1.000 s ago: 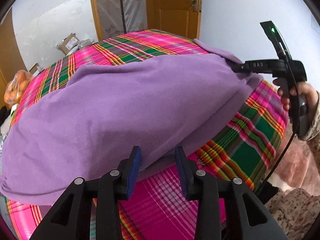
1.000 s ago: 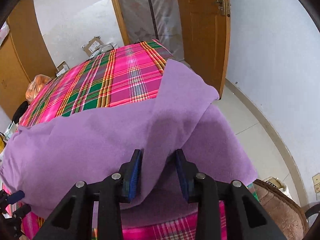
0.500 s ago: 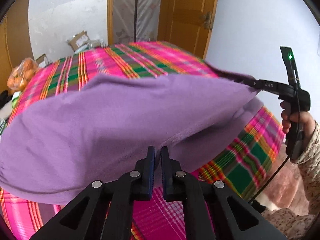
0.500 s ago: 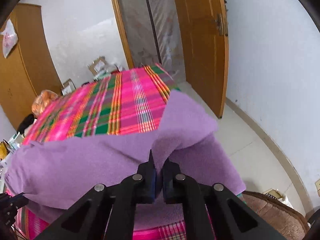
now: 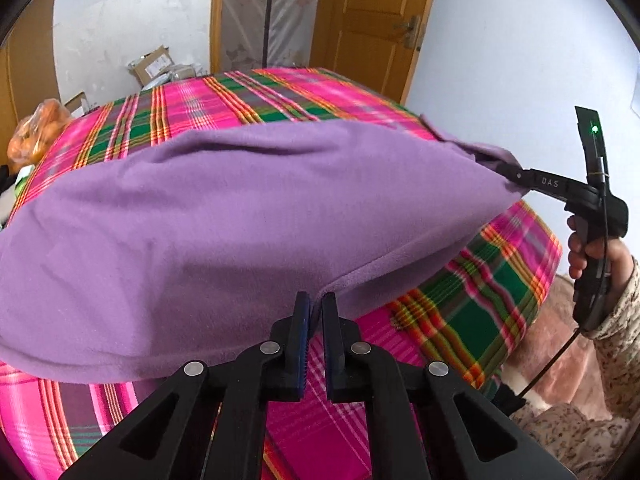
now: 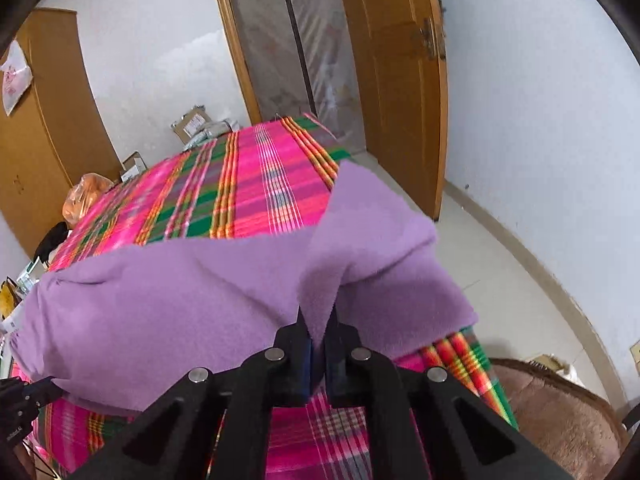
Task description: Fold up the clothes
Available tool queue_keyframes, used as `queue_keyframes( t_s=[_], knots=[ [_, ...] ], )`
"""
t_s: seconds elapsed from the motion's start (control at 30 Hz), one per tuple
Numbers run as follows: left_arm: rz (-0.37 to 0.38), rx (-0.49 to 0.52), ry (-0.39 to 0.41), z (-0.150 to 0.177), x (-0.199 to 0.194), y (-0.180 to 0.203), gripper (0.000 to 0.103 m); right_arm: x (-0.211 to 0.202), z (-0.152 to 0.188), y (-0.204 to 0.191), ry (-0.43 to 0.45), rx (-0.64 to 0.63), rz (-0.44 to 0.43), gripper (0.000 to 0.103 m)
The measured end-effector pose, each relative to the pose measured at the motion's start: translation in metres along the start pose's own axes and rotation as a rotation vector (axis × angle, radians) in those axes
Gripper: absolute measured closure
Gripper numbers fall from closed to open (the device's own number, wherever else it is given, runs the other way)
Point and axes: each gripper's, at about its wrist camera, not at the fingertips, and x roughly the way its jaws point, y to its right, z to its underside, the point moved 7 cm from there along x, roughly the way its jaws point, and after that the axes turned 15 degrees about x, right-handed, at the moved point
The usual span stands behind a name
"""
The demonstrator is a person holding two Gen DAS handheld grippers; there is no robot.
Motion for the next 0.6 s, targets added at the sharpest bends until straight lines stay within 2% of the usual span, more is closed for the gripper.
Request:
queue_keyframes(
  t_s=[0.3, 0.47, 0.6],
  knots=[
    [0.052, -0.009, -0.035, 0.006, 0.003, -0.005, 0.093, 0.008, 0.010, 0.017, -0.051, 0.020, 0.022, 0.091],
    [0.145, -0.060, 0.006, -0.003, -0.011, -0.009, 0.091, -0.008, 0.007, 0.028, -0.066, -0.003, 0.018, 0.087],
    [0.173, -0.079, 0.069, -0.018, -0.023, -0.014, 0.087, -0.021, 0.004, 0.032, -0.066, -0.018, 0.009, 0.084]
  ],
)
